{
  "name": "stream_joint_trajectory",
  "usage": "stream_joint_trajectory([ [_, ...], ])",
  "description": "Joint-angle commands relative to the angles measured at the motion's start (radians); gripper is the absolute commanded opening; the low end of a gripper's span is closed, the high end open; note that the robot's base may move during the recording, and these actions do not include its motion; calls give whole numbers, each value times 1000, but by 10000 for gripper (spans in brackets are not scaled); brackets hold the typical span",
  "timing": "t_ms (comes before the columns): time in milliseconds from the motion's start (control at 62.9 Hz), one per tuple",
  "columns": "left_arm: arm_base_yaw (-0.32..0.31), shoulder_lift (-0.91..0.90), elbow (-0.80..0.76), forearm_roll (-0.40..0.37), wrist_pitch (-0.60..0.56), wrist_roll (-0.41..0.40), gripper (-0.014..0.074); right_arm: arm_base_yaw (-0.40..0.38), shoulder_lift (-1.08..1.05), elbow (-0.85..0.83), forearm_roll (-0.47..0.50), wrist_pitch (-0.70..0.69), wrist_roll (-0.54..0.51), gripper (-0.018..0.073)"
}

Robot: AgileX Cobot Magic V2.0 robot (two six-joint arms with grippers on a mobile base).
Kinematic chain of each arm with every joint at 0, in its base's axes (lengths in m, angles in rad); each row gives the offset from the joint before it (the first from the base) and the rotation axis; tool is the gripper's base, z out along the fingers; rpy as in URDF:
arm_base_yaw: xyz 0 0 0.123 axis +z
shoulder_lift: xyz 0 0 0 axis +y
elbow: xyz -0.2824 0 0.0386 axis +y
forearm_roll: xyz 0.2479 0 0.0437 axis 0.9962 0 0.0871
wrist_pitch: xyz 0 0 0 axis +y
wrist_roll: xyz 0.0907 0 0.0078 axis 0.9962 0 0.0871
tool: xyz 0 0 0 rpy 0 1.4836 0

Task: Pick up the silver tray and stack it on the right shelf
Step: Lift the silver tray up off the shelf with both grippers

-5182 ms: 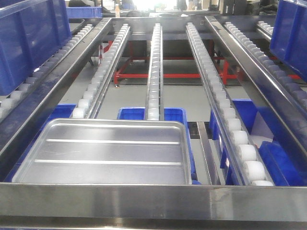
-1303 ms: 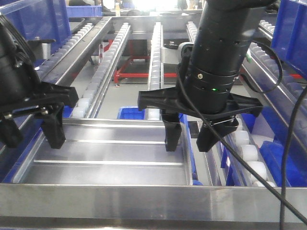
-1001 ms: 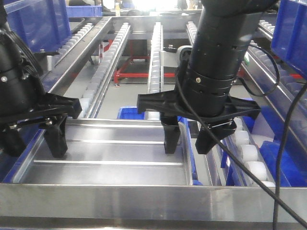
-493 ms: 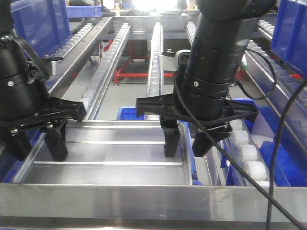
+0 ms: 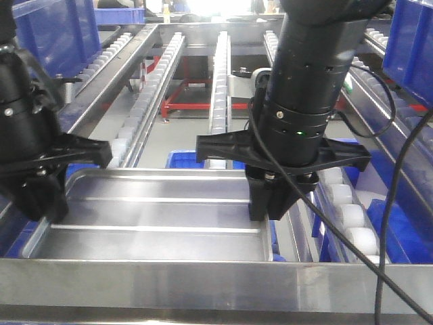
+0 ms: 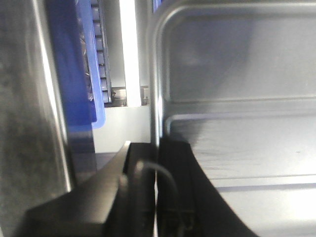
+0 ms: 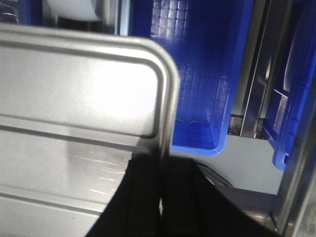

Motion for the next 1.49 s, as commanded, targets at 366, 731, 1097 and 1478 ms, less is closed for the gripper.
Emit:
stream_joint_trajectory([
  [366,-75,-136,-274,-21,182,-5,-93,-3,-200,-190,-96,221,-17,56],
  [731,-147,-200,-384,6,238,-49,-93,-3,-356,-203,-96,235,-17,56],
  [1097,-147,-200,-415,6,243,-49,-93,-3,-368,-203,-99,249,-17,56],
  [1478,-147,-198,-415,5,270,-47,-93,-3,-363,-203,-99,256,-17,56],
])
